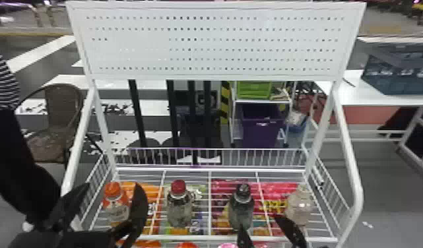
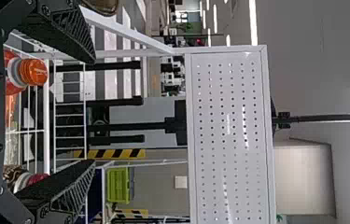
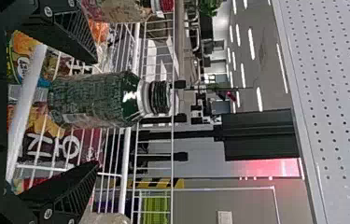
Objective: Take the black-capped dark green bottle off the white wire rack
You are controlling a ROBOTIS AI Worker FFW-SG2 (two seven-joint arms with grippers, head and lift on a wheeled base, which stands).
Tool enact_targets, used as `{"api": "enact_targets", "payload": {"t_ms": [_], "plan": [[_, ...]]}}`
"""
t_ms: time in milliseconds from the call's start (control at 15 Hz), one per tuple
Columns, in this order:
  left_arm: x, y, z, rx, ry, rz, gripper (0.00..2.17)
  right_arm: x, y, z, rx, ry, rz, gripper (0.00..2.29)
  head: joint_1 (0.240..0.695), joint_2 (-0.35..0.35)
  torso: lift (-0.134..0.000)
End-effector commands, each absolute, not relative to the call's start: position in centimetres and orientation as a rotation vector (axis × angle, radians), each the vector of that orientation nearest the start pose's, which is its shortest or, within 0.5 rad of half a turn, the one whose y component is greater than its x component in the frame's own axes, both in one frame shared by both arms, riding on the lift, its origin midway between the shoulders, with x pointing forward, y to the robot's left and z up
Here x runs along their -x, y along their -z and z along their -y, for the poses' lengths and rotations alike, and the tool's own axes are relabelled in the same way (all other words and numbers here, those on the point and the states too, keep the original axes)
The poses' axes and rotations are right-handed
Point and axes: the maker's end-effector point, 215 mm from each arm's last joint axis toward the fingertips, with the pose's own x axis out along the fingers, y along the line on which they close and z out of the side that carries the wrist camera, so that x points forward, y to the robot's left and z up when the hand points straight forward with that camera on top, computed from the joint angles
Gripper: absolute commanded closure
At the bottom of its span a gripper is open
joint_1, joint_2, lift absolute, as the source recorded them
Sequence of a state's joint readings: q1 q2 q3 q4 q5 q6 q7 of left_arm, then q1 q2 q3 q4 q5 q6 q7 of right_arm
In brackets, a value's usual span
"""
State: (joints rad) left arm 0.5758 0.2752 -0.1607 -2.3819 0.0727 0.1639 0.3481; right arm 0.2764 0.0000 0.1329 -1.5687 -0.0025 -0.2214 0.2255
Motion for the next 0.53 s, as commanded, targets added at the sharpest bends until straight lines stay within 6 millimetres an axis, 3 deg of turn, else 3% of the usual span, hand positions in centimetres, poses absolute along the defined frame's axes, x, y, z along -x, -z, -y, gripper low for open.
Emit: {"api": "enact_targets", "payload": {"t_ms": [0,467], "plan": [[-42.1,24.5,-21.2,-0.054,-0.048,0.048,0.14,-49.5,41.9,9.6,-0.038,-0.364,-0.045,0.13,0.499,0.000,0.000],[-42.4,24.7,-21.3,-0.057,-0.048,0.046,0.14,-53.1,42.6,7.8,-0.010,-0.435,-0.064,0.13,0.499,0.000,0.000]]}}
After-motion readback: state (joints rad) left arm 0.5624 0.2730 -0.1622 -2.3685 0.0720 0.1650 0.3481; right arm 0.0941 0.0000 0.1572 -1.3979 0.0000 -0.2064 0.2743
